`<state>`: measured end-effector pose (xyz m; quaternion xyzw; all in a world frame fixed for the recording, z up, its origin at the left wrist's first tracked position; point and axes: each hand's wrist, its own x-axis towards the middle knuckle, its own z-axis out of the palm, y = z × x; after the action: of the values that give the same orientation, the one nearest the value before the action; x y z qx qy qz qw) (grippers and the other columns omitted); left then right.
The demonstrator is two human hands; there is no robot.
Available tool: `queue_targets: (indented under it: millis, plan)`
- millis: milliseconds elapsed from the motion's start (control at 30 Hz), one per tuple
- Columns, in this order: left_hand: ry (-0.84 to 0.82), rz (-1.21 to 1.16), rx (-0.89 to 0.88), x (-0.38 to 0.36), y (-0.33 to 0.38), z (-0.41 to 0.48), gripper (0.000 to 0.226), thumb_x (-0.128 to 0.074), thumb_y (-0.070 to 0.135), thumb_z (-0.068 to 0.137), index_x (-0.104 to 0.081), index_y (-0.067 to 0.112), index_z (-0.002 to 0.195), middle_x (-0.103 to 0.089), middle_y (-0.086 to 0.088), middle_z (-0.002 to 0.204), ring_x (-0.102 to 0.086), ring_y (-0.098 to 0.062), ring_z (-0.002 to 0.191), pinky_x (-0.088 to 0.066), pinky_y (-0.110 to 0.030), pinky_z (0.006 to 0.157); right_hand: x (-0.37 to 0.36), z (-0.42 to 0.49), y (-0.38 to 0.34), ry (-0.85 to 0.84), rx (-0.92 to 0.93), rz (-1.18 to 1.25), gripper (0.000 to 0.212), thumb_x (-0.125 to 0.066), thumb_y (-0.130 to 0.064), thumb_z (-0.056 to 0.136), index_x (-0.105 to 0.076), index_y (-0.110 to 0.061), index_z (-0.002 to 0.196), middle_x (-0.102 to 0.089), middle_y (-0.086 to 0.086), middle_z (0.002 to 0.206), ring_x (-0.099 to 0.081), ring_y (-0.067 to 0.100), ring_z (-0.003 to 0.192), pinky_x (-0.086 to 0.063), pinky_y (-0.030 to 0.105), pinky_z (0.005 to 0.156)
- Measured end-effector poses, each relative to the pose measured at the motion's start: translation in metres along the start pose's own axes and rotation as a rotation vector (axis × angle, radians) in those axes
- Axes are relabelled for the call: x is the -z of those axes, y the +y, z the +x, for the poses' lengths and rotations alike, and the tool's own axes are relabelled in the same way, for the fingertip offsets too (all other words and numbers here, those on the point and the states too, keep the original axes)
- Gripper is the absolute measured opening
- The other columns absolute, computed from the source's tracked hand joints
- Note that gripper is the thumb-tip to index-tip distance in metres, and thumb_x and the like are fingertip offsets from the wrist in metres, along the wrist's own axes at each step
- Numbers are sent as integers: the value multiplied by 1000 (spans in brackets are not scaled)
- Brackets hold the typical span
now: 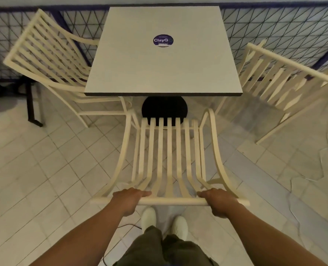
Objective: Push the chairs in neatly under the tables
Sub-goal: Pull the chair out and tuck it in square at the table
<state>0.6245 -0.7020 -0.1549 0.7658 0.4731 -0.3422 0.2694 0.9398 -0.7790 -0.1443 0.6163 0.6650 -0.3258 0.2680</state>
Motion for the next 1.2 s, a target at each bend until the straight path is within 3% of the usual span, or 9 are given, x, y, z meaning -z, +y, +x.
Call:
queue_targets:
  millis: [367,567,1033,1200]
  plan:
    - [-36,19,-85,6,-16,2,90,-60,3,90,-19,51,154,-47,-2,143,-56,-25,118,-49,-41,95,2,2,-13,29,-90,107,70,-61,-10,90,-38,-44,147,-54,-3,137,-56,18,117,-46,33,99]
    - [-53,26,-165,11,-32,1,95,-63,1,88,-18,54,153,-45,1,147,-55,-25,119,-49,-41,96,-1,0,-8,9,-152,157,78,-61,-13,87,-31,-52,147,-53,-8,137,-54,15,117,-46,32,100]
    - [-58,-35,-140,13,-27,2,95,-58,-5,90,-18,55,153,-47,2,140,-55,-22,115,-45,-33,90,-5,6,0,52,-102,87,72,-62,-13,92,-32,-46,149,-57,-5,132,-58,16,112,-48,31,97]
    - [-52,-34,-113,21,-22,11,98,-61,-4,89,-18,55,153,-47,0,142,-55,-23,117,-50,-36,96,8,12,11,56,-111,66,72,-62,-12,92,-33,-45,149,-56,-4,135,-58,17,114,-47,32,98]
